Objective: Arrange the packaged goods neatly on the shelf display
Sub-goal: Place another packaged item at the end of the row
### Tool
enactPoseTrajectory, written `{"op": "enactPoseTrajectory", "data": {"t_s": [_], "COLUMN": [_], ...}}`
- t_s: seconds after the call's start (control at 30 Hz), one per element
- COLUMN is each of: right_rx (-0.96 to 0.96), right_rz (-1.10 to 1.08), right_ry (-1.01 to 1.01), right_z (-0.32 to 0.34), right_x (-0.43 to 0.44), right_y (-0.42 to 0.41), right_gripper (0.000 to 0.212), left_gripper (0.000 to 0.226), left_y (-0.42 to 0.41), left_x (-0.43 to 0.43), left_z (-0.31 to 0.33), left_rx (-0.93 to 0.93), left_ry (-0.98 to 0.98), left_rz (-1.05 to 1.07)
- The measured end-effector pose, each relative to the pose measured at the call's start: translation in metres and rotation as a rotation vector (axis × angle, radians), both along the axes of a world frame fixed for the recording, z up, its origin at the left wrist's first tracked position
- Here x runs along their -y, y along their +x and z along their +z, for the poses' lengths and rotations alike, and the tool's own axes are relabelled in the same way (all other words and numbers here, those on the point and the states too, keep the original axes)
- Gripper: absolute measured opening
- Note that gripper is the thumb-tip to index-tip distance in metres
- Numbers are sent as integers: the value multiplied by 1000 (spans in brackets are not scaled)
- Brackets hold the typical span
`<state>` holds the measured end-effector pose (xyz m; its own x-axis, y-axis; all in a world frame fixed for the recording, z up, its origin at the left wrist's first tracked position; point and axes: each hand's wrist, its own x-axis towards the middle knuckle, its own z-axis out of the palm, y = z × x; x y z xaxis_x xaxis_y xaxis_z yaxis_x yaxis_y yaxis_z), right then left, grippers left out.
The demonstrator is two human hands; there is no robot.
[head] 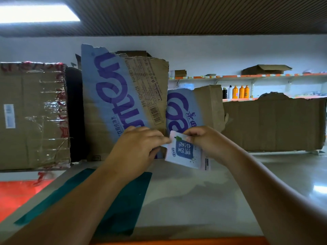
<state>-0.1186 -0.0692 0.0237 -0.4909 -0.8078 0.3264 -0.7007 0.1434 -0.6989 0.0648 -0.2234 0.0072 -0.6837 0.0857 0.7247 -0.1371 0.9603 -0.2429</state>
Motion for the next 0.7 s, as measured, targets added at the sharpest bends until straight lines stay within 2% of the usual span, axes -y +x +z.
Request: {"op": "enactPoseTrajectory", "data": {"t_s": [0.07, 0.2, 0.27, 0.37, 0.43, 0.57, 0.7], "right_rx": [-51, -164, -226, -494, -630, -786, -749], "right_rz": [11, 5, 43, 96, 123, 149, 230], "right_ry": [39, 36, 31, -31, -51, -107, -172], "right_z": [-2, -5, -4, 2, 6, 11, 20], "right_x": [-1, -1, -4, -9, -10, -8, -10], "right_y": [0, 5, 13, 29, 41, 59, 88], "right_gripper": [16, 12, 33, 71, 80, 77, 70], "left_gripper": [36, 41, 40, 37, 36, 33, 35], "left_y": [-1, 0, 4, 18, 34, 68, 108], "left_x": [2, 1, -2, -5, -9, -25, -40], "left_z": [0, -1, 2, 8, 13, 22, 30], "left_rx": [-21, -18, -25, -101, -142, -192, -196], "left_ry": [0, 82, 109, 138, 197, 242, 174], "left_rz": [-35, -50, -52, -38, -18, 28, 136]}}
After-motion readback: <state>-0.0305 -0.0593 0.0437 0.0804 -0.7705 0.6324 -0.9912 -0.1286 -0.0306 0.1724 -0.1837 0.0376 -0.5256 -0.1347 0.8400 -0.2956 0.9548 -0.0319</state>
